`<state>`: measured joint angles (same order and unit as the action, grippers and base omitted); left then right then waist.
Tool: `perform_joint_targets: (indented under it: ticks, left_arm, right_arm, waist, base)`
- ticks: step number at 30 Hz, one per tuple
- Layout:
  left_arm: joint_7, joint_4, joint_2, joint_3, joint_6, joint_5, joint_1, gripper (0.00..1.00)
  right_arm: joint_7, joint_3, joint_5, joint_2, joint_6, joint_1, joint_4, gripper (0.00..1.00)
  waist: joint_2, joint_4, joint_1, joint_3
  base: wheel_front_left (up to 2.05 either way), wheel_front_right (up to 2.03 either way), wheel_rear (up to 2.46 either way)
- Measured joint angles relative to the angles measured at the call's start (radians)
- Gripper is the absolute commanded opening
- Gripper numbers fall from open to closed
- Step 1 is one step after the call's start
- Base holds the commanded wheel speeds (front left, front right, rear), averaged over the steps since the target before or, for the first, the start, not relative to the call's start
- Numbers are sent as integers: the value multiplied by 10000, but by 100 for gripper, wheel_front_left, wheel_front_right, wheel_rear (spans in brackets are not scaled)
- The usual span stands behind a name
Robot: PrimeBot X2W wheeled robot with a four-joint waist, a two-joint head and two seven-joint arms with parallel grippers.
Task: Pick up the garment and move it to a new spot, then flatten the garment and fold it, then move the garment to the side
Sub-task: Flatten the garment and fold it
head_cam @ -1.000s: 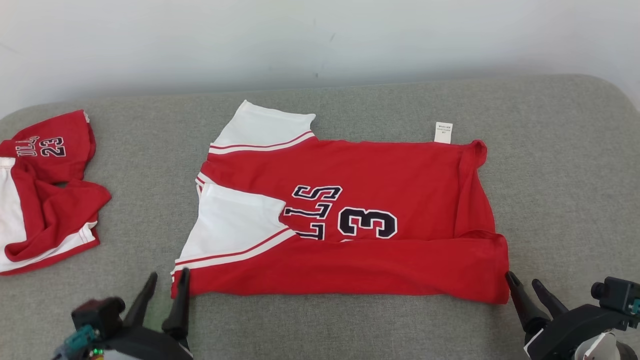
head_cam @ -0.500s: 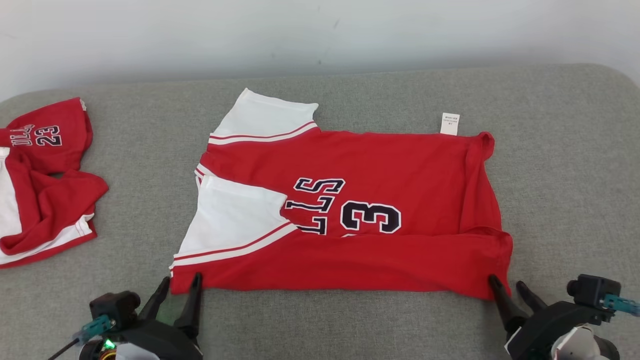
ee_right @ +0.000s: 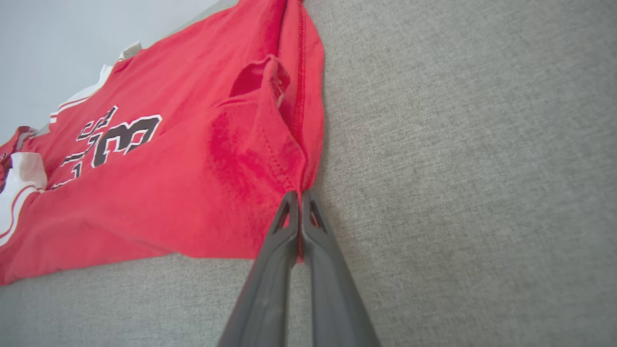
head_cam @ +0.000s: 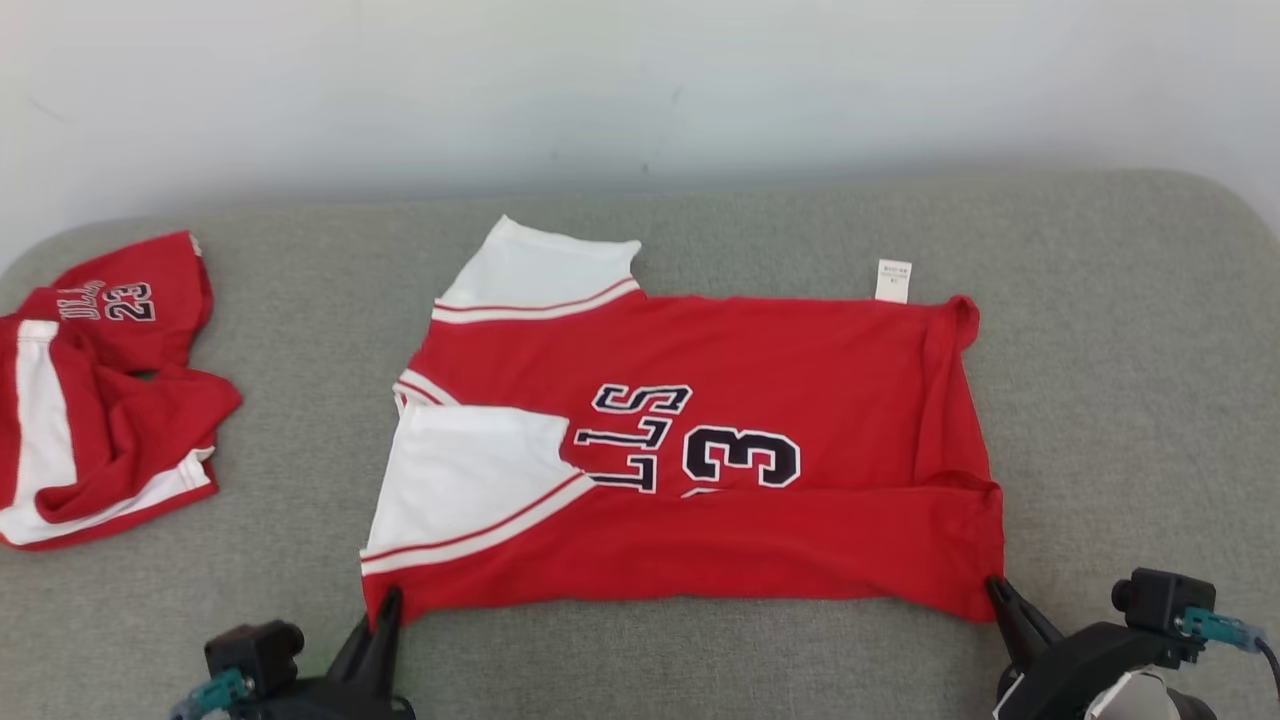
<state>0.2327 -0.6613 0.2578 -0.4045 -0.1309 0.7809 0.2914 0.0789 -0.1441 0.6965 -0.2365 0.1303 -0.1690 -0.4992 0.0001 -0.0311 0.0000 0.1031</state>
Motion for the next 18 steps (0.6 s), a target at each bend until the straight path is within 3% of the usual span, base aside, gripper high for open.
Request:
perform_joint_targets:
  ticks: [11, 18]
  left_arm:
    - [215, 1290, -102, 176, 140, 205, -1910, 0]
    - [224, 1910, -280, 59, 399, 213, -2731, 0]
  right_arm:
    - [516, 27, 393, -725, 0, 1277, 1005, 0]
    - [1101, 711, 265, -955, 0, 2463, 2017, 0]
  waist:
    - [-2, 561, -1, -854]
    - [-2, 937, -1, -991]
  base:
    - [0, 0, 0]
    - [0, 0, 0]
